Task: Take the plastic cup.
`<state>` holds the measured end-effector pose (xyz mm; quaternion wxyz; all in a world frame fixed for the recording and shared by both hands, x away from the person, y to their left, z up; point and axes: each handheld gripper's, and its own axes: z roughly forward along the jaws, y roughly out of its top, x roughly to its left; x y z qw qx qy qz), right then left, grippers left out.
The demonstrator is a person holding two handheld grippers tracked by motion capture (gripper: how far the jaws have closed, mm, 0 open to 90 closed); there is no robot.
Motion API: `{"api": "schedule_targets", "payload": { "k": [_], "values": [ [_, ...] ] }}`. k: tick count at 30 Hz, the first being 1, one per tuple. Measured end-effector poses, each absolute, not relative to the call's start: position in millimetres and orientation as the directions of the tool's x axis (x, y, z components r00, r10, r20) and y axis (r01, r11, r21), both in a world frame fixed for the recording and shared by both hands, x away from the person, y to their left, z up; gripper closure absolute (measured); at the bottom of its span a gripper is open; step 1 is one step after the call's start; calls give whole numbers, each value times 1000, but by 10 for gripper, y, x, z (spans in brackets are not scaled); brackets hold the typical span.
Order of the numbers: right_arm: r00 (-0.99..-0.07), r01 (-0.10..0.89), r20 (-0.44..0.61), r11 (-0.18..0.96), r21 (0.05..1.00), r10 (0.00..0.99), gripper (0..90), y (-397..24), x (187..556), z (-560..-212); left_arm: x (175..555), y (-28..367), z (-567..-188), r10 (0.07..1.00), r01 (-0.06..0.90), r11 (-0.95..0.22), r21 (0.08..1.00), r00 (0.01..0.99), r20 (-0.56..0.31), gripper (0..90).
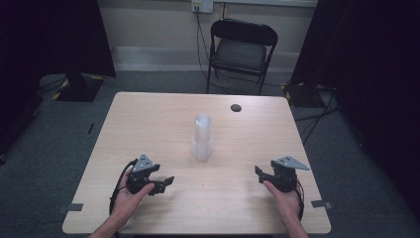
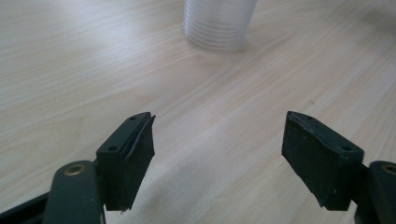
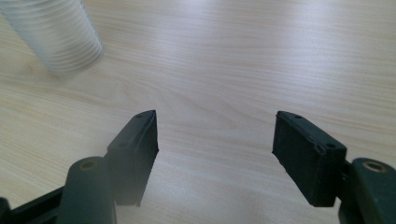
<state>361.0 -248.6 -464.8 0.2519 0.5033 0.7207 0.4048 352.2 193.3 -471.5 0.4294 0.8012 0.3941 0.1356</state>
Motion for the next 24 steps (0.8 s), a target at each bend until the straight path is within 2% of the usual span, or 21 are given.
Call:
{"api": "schedule_targets", "payload": {
  "k": [3, 13, 19, 24],
  "values": [
    [-356, 530, 53, 154, 834, 933, 321, -2495, 3617, -4649, 3544, 1915, -4724, 737, 546, -310, 778, 655, -166, 269],
    [-404, 551, 112, 144, 822, 908, 407, -2427, 3592, -4657, 3583, 1762, -4613, 707, 505, -312, 804, 690, -159, 246],
    [-452, 524, 112, 162, 836, 885, 410, -2386, 3523, -4611, 3566, 1644, -4469, 690, 449, -341, 826, 716, -105, 221],
    [-457, 523, 113, 164, 836, 882, 406, -2353, 3502, -4600, 3553, 1567, -4333, 641, 361, -364, 859, 766, -50, 215]
  ]
}}
